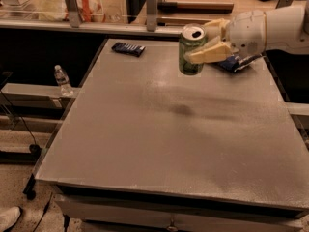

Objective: Move green can near rxbar blueberry

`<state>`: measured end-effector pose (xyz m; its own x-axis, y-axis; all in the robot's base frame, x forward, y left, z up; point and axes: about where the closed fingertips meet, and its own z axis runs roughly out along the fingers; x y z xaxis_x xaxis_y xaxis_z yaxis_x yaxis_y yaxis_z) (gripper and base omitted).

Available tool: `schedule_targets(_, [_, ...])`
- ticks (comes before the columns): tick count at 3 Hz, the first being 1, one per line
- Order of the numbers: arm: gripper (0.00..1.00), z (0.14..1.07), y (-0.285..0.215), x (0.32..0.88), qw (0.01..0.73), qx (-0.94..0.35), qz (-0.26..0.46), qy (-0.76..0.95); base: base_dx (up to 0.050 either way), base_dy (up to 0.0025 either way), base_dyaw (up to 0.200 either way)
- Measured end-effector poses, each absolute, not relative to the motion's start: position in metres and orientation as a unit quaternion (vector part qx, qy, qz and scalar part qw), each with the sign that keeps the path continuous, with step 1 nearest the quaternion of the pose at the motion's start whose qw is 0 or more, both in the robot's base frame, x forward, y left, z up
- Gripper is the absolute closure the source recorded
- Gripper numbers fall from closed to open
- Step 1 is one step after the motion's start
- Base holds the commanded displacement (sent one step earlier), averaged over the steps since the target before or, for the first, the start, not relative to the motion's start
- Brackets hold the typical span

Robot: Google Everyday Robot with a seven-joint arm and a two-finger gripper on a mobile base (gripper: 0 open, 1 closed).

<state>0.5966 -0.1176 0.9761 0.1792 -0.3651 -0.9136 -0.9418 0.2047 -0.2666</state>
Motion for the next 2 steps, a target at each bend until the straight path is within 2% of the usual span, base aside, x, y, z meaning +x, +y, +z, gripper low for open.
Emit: schedule_targets(2, [1.0,0.972,-0.08,0.644,0.489,-0.575,0.287,0.59,0.0,0.0,0.0])
